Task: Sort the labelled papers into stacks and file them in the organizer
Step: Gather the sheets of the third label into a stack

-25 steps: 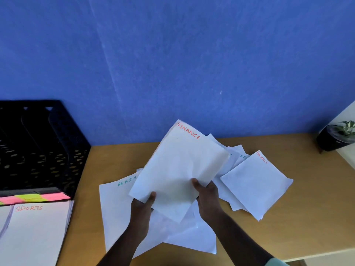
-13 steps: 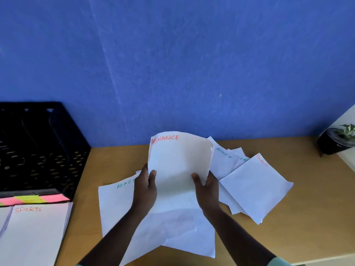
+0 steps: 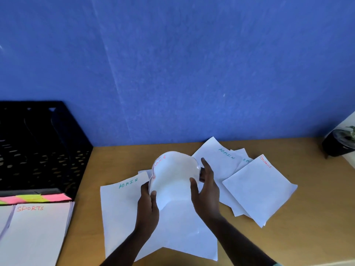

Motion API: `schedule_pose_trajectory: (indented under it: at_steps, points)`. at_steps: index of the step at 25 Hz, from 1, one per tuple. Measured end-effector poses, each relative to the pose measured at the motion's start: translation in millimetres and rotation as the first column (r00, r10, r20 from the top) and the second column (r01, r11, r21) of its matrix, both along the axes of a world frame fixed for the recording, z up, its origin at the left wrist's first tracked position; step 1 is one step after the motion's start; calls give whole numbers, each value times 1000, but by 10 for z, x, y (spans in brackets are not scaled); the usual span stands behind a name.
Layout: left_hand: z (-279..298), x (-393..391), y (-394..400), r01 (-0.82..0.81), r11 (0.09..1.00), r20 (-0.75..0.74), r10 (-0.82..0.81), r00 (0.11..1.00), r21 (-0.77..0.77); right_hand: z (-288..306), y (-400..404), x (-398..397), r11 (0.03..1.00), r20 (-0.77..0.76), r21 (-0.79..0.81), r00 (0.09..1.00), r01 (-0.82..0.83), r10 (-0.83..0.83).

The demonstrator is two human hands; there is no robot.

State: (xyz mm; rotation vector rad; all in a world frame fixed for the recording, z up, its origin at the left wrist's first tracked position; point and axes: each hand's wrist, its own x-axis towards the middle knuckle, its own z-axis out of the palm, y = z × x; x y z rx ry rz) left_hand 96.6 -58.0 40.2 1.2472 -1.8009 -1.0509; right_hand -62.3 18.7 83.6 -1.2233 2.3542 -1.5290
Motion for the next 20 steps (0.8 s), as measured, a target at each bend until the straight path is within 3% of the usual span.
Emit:
schedule_pose_trajectory:
  at_steps: [3,5,8,13,15,17,18,20]
  points:
    - [47,-25,-3,-13,1000,17,13,1000,4,168,-73,-160,999,-373,1,927,-49,46]
    - [43,-43,-6,-12,1000,25,12,1000,-2,245,-125,-223,994,-484,104,871,-37,83]
    - [-8,-22,-32,-7,1000,23,7,1000,7,239,-142,-275,980,-532,197,841,5,102]
    - [-35,-26,-61,-27,999,42,26,999,22,258,-119,-272,990,-547,141,831,-21,96]
    - [39,-45,-105,-91,996,29,90,996,21,327,-116,-279,999,-453,49,891,-18,38]
    - [109,-34,-179,-159,987,0,159,987,11,361,-135,-255,999,-124,-38,992,-12,7]
    - [130,-10,-232,-181,983,-7,181,983,7,332,-147,-240,998,47,-54,999,-15,17]
    - [111,75,-332,-201,978,-2,201,980,50,147,-158,-239,999,250,22,968,-42,35]
